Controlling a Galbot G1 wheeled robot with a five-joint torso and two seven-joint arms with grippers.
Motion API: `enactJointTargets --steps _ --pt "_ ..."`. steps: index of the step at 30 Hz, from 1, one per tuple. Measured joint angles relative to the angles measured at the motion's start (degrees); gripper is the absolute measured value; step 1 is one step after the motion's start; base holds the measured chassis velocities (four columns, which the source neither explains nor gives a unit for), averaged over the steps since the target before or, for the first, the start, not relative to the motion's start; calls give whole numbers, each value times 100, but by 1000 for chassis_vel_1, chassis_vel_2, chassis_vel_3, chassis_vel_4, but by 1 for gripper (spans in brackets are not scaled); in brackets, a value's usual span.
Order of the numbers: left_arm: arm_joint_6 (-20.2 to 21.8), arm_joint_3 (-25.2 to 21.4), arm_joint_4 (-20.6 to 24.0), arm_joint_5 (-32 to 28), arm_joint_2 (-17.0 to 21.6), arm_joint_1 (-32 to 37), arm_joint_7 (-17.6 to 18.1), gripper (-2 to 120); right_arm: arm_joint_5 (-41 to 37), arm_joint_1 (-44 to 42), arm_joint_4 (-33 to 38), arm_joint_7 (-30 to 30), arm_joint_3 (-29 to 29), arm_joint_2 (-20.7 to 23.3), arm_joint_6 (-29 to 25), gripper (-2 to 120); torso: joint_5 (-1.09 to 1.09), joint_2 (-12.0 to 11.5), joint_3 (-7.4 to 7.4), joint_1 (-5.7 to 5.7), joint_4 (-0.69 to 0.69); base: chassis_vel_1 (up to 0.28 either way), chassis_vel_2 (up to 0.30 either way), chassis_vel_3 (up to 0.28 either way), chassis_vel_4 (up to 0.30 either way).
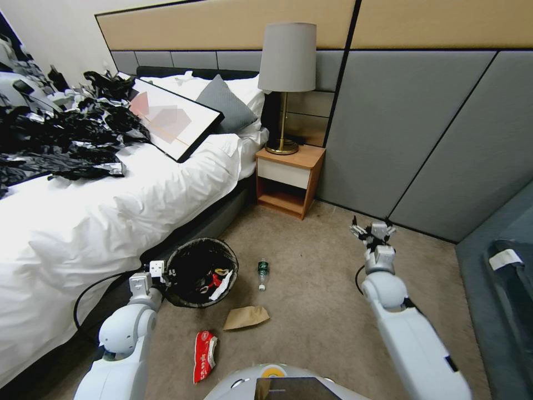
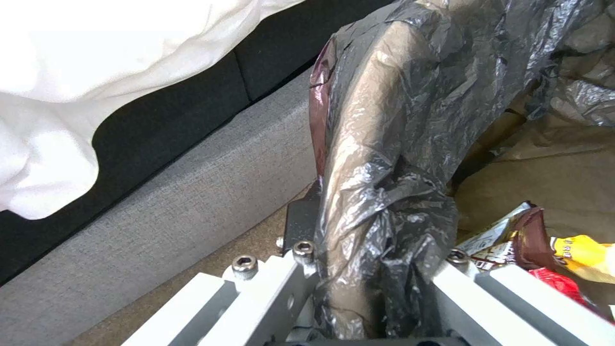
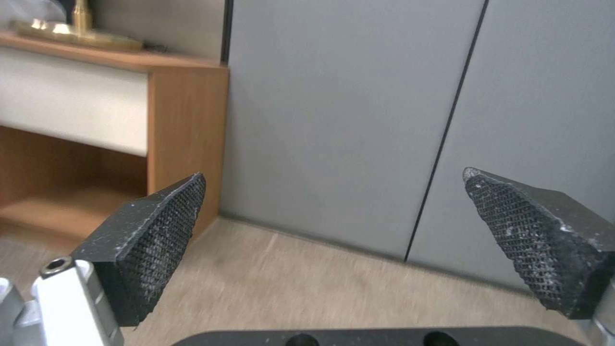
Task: Pick up the trash bin, then pick up the garbage from the floor and place it into the trash bin.
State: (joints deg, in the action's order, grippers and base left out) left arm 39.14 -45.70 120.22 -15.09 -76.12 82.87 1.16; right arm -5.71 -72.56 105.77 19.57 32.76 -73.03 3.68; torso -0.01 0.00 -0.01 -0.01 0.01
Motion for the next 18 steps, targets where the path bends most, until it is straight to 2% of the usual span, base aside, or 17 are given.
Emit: enactJointTargets --steps 9,12,17,18 --pt "29 0 -39 22 13 -10 1 0 -46 75 -156 -25 -252 171 109 100 0 0 0 0 -2 0 0 0 0" --pt "32 -18 -65 31 12 -16 -2 0 -216 408 -343 -5 -669 442 303 100 -1 0 1 0 -2 0 0 0 0" --pt "32 -33 -84 47 8 -12 -12 0 -409 755 -521 50 -1181 567 477 100 0 0 0 0 -2 0 0 0 0" --pt "32 -37 -90 55 6 -9 -16 0 -588 918 -585 90 -1465 608 587 100 -1 0 1 1 -1 0 0 0 0"
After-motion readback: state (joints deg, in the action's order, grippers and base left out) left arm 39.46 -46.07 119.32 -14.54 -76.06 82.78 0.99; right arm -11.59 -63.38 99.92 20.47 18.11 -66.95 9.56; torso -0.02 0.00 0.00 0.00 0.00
